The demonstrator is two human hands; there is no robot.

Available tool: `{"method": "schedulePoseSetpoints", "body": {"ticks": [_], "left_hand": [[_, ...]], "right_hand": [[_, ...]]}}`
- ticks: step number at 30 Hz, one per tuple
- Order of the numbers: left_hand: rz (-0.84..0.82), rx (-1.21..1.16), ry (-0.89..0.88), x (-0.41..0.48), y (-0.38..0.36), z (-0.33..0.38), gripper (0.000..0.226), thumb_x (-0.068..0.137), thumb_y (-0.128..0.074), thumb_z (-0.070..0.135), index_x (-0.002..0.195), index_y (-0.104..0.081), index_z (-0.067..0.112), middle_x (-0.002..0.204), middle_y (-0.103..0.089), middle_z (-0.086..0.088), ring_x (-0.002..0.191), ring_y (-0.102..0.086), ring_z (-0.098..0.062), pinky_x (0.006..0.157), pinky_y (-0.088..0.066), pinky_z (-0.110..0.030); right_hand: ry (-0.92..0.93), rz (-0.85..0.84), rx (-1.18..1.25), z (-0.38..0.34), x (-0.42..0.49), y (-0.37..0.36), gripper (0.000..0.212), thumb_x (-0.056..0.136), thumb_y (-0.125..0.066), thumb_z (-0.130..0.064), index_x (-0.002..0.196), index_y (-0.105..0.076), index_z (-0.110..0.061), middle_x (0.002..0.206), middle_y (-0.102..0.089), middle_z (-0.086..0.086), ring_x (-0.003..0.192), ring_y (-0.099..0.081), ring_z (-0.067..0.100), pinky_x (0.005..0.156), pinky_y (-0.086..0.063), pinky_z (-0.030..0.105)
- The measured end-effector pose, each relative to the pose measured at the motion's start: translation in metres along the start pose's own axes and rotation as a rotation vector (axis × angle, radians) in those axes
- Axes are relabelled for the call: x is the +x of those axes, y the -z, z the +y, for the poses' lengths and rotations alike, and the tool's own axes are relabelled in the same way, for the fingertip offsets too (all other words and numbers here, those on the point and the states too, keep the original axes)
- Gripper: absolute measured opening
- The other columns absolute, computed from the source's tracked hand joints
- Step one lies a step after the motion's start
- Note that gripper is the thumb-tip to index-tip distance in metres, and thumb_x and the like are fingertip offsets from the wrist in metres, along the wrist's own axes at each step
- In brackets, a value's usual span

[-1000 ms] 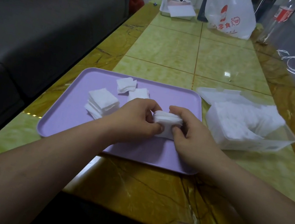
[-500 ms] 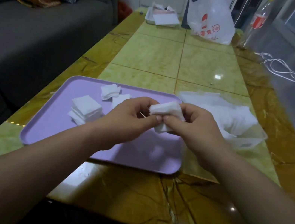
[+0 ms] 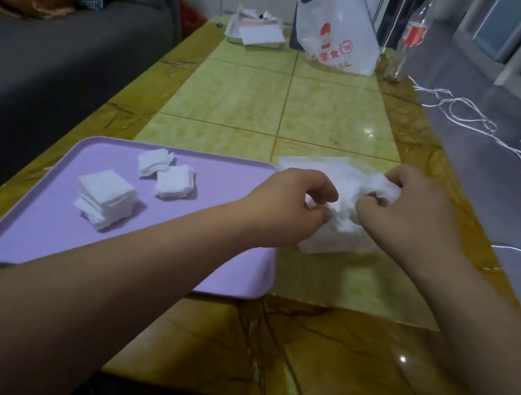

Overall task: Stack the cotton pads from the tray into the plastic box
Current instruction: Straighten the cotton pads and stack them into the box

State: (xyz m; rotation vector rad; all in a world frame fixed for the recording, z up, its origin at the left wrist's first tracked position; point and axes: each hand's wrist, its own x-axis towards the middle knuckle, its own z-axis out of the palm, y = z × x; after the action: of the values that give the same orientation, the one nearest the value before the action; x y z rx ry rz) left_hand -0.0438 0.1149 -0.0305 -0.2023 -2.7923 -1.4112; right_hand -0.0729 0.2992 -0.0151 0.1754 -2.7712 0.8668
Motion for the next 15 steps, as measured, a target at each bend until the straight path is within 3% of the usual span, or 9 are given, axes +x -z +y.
{"method": "schedulePoseSetpoints", "body": {"ticks": [6, 9, 12, 15], "left_hand": [[0.020, -0.001, 0.040, 0.008, -0.006, -0.001, 0.018, 0.094, -0.068, 0.024, 0.111, -0.072, 0.024, 0.110, -0.070, 0.012, 0.077, -0.059, 0.002, 0.071, -0.046, -0.015], [0.018, -0.005, 0.058, 0.007, -0.003, -0.002, 0.015, 0.094, -0.069, 0.025, 0.108, -0.073, 0.024, 0.105, -0.071, 0.012, 0.076, -0.060, 0.003, 0.065, -0.044, -0.009], [0.015, -0.020, 0.062, 0.005, -0.002, -0.003, 0.015, 0.094, -0.070, 0.024, 0.108, -0.074, 0.021, 0.088, -0.066, 0.013, 0.059, -0.056, 0.011, 0.049, -0.036, -0.001], [-0.003, 0.019, 0.057, 0.003, -0.002, -0.002, 0.014, 0.091, -0.073, 0.024, 0.105, -0.075, 0.021, 0.076, -0.060, 0.013, 0.049, -0.053, 0.010, 0.041, -0.032, -0.003]], "right_hand": [[-0.016, -0.108, -0.202, 0.011, 0.004, -0.005, 0.028, 0.084, -0.069, -0.035, 0.108, -0.068, -0.022, 0.103, -0.067, 0.002, 0.095, -0.060, 0.030, 0.070, -0.042, 0.033], [-0.049, -0.154, -0.209, 0.011, 0.009, -0.009, 0.026, 0.081, -0.076, -0.040, 0.092, -0.075, -0.016, 0.088, -0.070, 0.002, 0.091, -0.066, 0.030, 0.065, -0.044, 0.031], [-0.086, -0.188, -0.270, 0.005, 0.012, -0.008, 0.035, 0.078, -0.074, -0.034, 0.059, -0.058, -0.009, 0.058, -0.052, 0.006, 0.061, -0.055, 0.029, 0.053, -0.035, 0.028], [-0.083, -0.284, -0.284, -0.001, 0.011, -0.008, 0.046, 0.083, -0.065, -0.032, 0.052, -0.034, -0.016, 0.051, -0.034, 0.000, 0.051, -0.038, 0.025, 0.052, -0.026, 0.028]]}}
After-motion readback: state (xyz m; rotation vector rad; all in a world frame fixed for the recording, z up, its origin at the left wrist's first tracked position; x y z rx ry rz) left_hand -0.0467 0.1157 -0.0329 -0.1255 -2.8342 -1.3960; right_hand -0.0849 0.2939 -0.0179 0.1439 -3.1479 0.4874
